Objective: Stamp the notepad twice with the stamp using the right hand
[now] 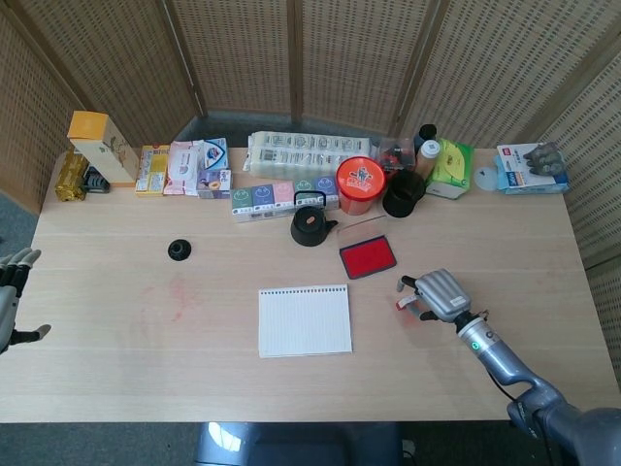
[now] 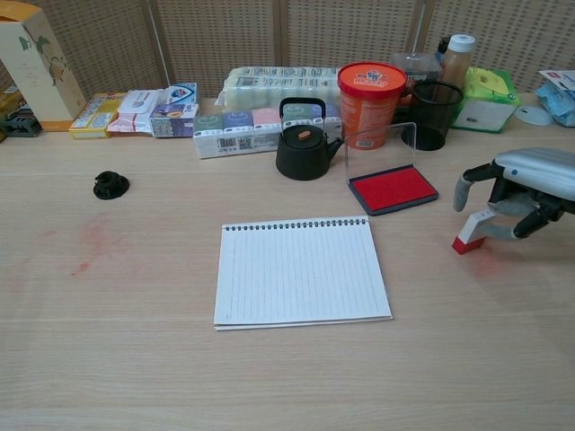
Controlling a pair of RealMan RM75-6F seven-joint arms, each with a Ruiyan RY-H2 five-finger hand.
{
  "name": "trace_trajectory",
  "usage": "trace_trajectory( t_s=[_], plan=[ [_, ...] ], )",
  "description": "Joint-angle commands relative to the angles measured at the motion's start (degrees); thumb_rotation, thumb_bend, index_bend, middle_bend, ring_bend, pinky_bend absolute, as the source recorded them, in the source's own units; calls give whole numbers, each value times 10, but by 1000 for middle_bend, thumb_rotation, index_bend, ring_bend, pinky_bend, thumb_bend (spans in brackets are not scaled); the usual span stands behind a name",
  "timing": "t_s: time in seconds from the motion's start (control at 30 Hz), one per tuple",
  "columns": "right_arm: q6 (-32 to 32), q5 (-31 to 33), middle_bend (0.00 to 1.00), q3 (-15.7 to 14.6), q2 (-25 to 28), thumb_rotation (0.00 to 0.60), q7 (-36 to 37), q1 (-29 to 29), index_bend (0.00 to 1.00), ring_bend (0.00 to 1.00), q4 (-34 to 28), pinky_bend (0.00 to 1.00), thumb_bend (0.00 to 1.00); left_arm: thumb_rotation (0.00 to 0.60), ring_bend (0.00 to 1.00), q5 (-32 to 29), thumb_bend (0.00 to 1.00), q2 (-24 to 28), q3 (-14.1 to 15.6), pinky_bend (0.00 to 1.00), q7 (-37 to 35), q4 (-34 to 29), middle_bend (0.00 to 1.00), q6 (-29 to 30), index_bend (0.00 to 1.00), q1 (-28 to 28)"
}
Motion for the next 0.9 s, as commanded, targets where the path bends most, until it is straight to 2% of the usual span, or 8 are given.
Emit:
trace_trajectory(
  t_s=[0.03, 0.43, 0.9],
  plan=[
    [-1, 2, 934, 1, -1, 600, -1, 1, 413, 1000, -3, 1000, 398, 600, 42, 0, 0, 1, 0, 114, -2, 0, 0, -1, 0, 0],
    [-7, 9, 935, 6, 2, 600, -31, 3, 446, 1000, -22, 1000, 406, 600, 42, 2, 0, 2, 1, 114, -5, 0, 0, -2, 0, 0],
    [-11, 15, 942, 8, 3, 600, -21, 2, 487, 1000, -25, 1000, 440, 600, 42, 2, 0, 3, 2, 114, -7, -1, 0, -4, 0, -1]
  ],
)
